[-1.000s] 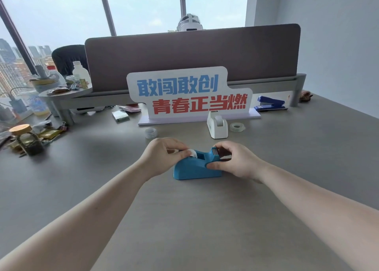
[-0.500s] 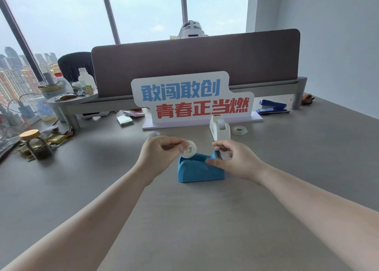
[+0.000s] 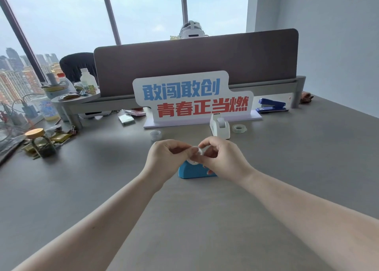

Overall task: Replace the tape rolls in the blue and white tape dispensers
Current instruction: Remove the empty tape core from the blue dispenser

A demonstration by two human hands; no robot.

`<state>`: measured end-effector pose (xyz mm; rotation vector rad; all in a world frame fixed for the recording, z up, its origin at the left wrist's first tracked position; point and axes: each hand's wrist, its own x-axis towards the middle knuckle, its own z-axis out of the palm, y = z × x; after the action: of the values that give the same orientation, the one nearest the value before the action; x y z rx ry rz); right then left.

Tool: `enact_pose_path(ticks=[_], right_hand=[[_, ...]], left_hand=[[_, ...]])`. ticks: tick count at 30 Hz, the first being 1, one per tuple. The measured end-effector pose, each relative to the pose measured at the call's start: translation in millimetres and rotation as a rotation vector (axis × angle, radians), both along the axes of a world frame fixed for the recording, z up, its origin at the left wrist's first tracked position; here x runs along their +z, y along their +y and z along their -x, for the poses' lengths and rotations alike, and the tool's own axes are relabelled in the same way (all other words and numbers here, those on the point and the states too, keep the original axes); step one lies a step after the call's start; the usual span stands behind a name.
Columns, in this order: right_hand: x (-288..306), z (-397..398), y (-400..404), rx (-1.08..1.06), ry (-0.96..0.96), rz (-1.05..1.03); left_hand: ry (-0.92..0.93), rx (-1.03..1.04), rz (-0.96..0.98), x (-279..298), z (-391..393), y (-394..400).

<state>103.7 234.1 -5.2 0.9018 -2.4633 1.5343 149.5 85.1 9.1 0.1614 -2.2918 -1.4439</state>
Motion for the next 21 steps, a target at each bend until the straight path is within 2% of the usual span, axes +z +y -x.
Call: enact_pose_path(ticks=[5, 12, 16, 21], right_hand=[[1, -6, -6, 0.019, -0.078, 0.060], [-2, -8, -14, 0.036, -0.091, 0.135], [-6, -7, -12, 0.081, -0.181, 0.158], [-1, -6, -5, 0.197, -0.457, 0.225]], left_hand=[[0.011, 0.042, -0.120, -4, -4, -5], [-0.055, -0.027, -0.370, -16, -13, -4], [-0.080, -0.045, -0.342, -13, -15, -5], [-0.108, -0.023, -0.198, -12, -15, -6]])
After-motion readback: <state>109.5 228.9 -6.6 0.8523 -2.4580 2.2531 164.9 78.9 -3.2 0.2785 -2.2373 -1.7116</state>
